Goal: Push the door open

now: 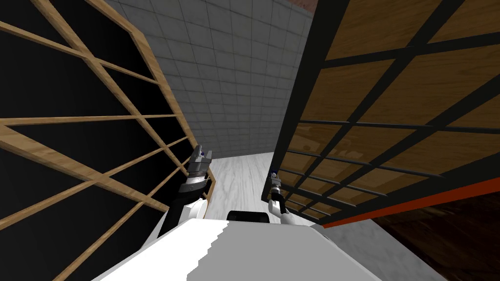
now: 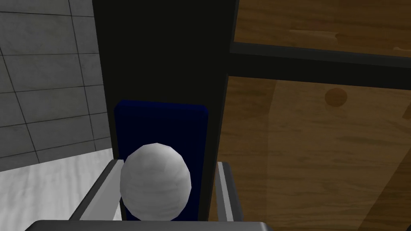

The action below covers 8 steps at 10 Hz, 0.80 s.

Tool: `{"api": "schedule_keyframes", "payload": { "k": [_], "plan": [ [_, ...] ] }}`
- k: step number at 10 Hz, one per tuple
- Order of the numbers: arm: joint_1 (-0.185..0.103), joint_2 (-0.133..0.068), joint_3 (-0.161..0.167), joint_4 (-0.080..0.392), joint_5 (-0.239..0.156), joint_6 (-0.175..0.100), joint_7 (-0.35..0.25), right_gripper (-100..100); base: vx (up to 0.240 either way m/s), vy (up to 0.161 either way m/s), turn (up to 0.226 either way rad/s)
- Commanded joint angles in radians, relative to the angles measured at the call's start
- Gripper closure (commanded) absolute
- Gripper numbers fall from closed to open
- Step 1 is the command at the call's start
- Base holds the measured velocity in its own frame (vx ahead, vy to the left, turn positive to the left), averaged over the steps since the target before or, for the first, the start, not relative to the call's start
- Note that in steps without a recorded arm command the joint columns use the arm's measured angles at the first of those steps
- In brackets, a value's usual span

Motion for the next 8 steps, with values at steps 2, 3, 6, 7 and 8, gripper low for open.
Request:
{"api": "schedule_keyframes", "payload": {
  "k": [2, 3, 6, 7, 8],
  "plan": [
    [0.0, 0.0, 0.0, 0.0, 0.0, 0.001, 0.0, 100, -0.034, 0.014, 0.012],
    [0.0, 0.0, 0.0, 0.0, 0.0, 0.001, 0.0, 100, -0.017, 0.005, -0.003],
    [0.003, -0.007, -0.008, 0.005, -0.007, 0.004, 0.002, 100, 0.032, 0.005, -0.006],
    [0.003, -0.011, -0.013, 0.006, -0.01, 0.003, 0.003, 100, 0.154, 0.02, -0.036],
    [0.003, -0.017, -0.022, 0.007, -0.016, 0.002, 0.005, 100, 0.18, 0.021, -0.046]
  ]
}}
